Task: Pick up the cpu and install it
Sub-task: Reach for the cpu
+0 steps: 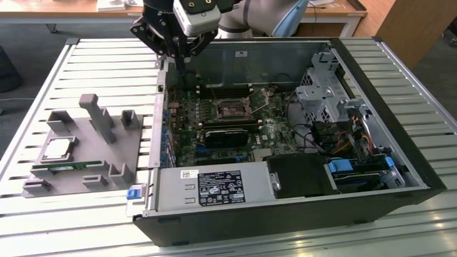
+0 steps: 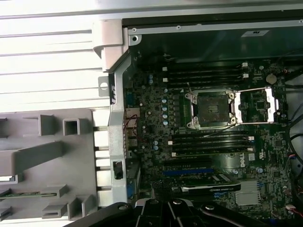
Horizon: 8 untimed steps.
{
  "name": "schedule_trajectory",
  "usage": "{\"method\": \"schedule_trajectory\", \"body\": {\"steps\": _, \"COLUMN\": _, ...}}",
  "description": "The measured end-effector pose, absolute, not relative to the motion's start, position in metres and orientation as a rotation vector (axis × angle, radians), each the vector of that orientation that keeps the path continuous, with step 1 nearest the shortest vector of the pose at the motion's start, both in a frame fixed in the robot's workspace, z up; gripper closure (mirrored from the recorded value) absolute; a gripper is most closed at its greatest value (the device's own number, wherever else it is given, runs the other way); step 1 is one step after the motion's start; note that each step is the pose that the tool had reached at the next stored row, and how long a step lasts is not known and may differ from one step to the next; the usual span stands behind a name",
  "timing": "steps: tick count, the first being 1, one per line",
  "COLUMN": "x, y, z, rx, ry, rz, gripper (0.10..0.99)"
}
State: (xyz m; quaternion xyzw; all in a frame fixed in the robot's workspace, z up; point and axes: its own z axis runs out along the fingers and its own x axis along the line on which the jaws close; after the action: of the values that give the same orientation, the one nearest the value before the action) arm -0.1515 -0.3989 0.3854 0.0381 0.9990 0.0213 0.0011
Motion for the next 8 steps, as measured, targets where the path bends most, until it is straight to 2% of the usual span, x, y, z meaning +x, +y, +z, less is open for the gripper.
{"method": "schedule_trajectory", "body": {"steps": 8, "x": -0.1552, "y": -0.3989, "z": 0.3847, "rx": 0.120, "ry": 3.138, "rz": 0.067, "gripper": 0.980}}
